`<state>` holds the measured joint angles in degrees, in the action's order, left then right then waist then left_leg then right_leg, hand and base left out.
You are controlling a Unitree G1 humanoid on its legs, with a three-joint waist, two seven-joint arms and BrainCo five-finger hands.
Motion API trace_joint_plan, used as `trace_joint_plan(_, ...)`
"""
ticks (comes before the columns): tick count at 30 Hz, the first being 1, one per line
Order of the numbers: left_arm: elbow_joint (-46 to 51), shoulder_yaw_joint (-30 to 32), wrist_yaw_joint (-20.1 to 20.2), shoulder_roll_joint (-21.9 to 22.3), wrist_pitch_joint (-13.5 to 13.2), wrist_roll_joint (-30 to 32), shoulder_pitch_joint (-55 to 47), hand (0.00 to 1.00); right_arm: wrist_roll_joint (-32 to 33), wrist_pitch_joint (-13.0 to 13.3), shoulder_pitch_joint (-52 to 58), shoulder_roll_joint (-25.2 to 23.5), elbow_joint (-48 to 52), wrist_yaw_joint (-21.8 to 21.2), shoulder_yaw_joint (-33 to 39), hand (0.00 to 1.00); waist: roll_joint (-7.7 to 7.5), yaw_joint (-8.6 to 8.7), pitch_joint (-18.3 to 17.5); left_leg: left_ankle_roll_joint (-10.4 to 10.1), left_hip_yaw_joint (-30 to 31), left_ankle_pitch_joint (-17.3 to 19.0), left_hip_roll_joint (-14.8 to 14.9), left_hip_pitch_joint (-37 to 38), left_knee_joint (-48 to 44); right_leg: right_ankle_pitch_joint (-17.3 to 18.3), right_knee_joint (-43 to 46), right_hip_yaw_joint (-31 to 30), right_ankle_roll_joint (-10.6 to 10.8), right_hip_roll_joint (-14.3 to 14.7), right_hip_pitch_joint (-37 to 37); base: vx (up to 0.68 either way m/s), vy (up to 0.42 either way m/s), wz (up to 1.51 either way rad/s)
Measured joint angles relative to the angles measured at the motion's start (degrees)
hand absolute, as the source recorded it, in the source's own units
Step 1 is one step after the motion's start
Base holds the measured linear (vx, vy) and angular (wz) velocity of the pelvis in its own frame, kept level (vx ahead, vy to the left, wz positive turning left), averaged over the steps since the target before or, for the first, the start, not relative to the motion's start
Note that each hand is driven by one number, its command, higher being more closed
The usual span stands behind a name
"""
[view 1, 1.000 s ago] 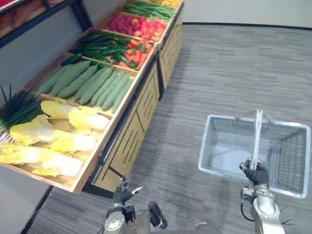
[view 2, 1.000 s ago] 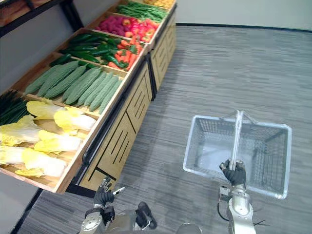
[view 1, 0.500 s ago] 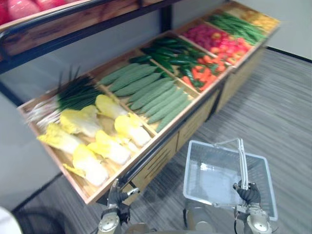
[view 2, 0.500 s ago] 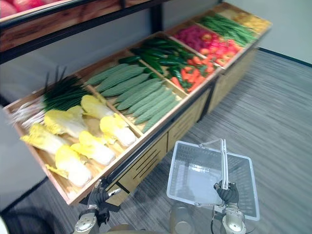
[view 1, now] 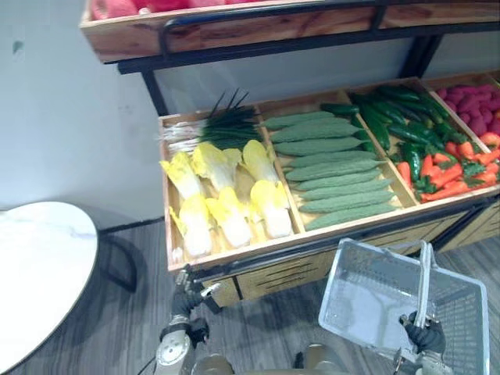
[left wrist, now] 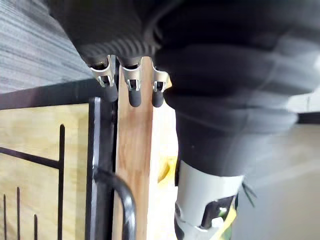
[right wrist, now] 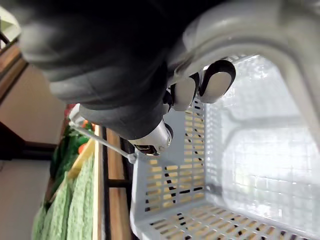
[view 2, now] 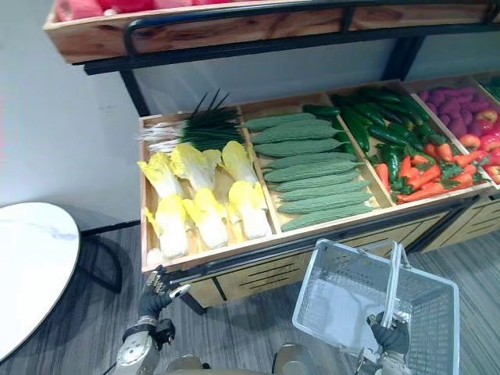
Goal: Pick vegetable in the basket
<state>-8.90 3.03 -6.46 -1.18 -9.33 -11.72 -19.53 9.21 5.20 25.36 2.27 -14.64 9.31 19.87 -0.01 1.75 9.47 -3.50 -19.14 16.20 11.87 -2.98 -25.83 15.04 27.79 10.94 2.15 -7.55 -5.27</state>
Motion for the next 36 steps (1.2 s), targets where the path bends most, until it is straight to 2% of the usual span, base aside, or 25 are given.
trace_joint_plan(5,11.2,1.7,0.0,-0.7,-0.1,-1.1,-0.9,0.0,0.5,-0.2,1.7,-1.5,-0.4,-0.8,0.0,1.0,-0.82,-0.88,-0.2,-0.1,0.8,-0.5,-0.9,-0.4,0.0,-0.4,-0.2,0.1,0.6,-0.7,0.1,0.05,0.036,0.07)
trace_joint_plan(10,14.4,1.6,-0.2,-1.1,-1.3,1.0,0.8,0.0,0.4,-0.2,2.3,-1.4,-0.4,-1.1,0.0,1.0,-1.48,-0.77,-1.3,-0.2,1.0,-1.5,-1.4,0.5,1.9,-0.5,-1.2,0.1,0.7,-0.6,1.0,0.02,-0.008,0.04)
trace_joint_plan(13,14.5,1.0,-1.5,-2.0,-1.3,5.6,2.9,0.0,0.3,-0.2,2.3,-1.4,-0.5,-2.0,-0.1,1.0,-1.81,-0.39,-2.1,-0.5,1.1,-2.5,-1.9,1.3,3.8,-0.5,-1.6,-0.2,0.7,-0.4,1.0,-0.01,-0.017,0.0)
trace_joint_plan(14,14.5,0.8,-2.4,-2.6,-1.3,8.2,4.8,0.0,0.2,-0.1,2.1,-1.3,-0.6,-2.2,-0.1,1.0,-1.83,0.28,-2.1,-0.6,1.1,-2.8,-1.9,1.5,4.7,-0.6,-1.8,-0.3,0.5,-0.1,0.9,-0.05,-0.067,-0.05)
trace_joint_plan(17,11.5,-0.5,-4.0,-4.9,-1.0,16.4,9.7,0.0,-0.8,0.4,0.4,-0.9,-2.6,-3.3,-0.5,1.0,-1.73,0.72,-2.6,-1.0,-0.3,-4.6,-2.1,2.1,7.3,-1.1,-2.1,-2.5,-0.1,1.0,-0.5,-0.05,-0.054,-0.23)
trace_joint_plan(19,8.2,-1.3,-5.2,-5.7,-0.2,21.0,12.5,0.0,-1.0,0.8,-0.2,-0.5,-3.3,-4.0,-0.8,1.0,-1.55,1.32,-2.7,-1.3,-1.3,-5.9,-2.5,2.9,9.5,-1.8,-2.7,-4.0,-0.4,1.7,-1.1,-0.02,-0.035,-0.31)
trace_joint_plan(23,-0.8,-1.6,-7.9,-6.0,3.0,30.3,18.8,0.0,-2.0,1.1,-2.6,0.9,-4.9,-5.0,-2.0,1.0,-1.49,3.86,-2.7,-1.9,-2.4,-7.8,-2.6,4.0,13.3,-2.7,-3.5,-6.3,-1.2,3.3,-2.8,-0.01,-0.044,-0.33)
trace_joint_plan(26,-6.6,-1.5,-9.9,-6.8,5.6,34.6,24.0,0.0,-2.6,1.3,-3.1,1.5,-5.2,-5.7,-2.3,1.0,-1.45,4.44,-2.4,-2.0,-3.1,-8.6,-2.6,4.2,14.9,-3.4,-3.8,-8.0,-1.4,4.3,-4.2,0.02,-0.041,-0.36)
trace_joint_plan(27,-9.0,-1.1,-10.5,-7.5,6.4,35.5,26.3,0.0,-2.7,1.3,-3.5,1.7,-5.6,-5.7,-2.4,1.0,-1.6,5.38,-2.0,-2.0,-3.1,-8.8,-2.6,4.5,15.2,-3.6,-3.8,-8.3,-1.4,4.5,-4.2,0.04,-0.029,-0.19)
trace_joint_plan(31,-15.6,0.1,-12.6,-11.4,8.9,38.3,33.5,0.0,-2.7,2.4,-5.1,1.8,-5.7,-5.8,-3.0,1.0,-2.02,6.84,0.3,-2.1,-4.0,-8.8,-2.7,3.6,15.2,-4.3,-3.7,-10.1,-1.5,5.0,-6.1,-0.01,-0.004,-0.22)
trace_joint_plan(36,-20.1,1.6,-14.1,-13.8,11.6,39.8,43.1,0.0,-2.5,2.9,-5.9,1.9,-3.2,-5.6,-4.8,1.0,-2.56,7.07,4.6,-1.5,-4.8,-8.2,-1.9,-0.5,12.0,-5.8,-3.5,-11.3,-1.3,5.2,-9.6,-0.05,0.001,-0.16)
